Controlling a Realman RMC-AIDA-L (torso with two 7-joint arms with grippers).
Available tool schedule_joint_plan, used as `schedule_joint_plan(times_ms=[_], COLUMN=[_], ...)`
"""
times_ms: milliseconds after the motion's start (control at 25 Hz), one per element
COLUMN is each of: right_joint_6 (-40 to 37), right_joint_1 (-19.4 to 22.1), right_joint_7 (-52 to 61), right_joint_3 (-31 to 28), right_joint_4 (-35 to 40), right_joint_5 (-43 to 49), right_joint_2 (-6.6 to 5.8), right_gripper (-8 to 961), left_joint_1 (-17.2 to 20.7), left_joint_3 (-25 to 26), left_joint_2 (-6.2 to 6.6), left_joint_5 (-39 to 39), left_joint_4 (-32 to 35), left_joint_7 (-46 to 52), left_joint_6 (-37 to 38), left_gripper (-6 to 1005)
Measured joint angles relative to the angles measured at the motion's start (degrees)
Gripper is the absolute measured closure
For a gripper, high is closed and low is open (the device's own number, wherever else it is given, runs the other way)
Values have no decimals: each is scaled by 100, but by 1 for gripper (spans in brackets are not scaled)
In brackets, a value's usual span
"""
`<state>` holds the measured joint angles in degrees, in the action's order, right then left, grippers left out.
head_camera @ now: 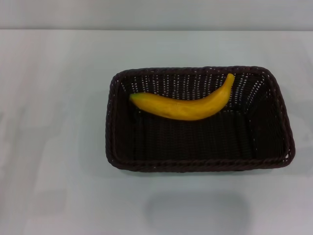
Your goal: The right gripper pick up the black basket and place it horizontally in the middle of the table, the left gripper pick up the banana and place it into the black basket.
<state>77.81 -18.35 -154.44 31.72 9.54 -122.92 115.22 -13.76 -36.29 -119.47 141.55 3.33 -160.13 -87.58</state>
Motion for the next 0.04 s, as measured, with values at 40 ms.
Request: schedule_joint_plan(times_ms=[40], right_joint_6=[5], right_joint_1=[-4], right_joint_7=[-38], right_joint_3=[0], right_joint_4=[-22], right_joint_5=[0], right_joint_2=[0], right_gripper=[101], left_joint_1=[19], left_joint_3=[0], left_joint_2=[3], left_joint_5=[23], left_joint_4=[7], left_joint_7=[-13], left_joint_6=[-41], left_gripper=[116])
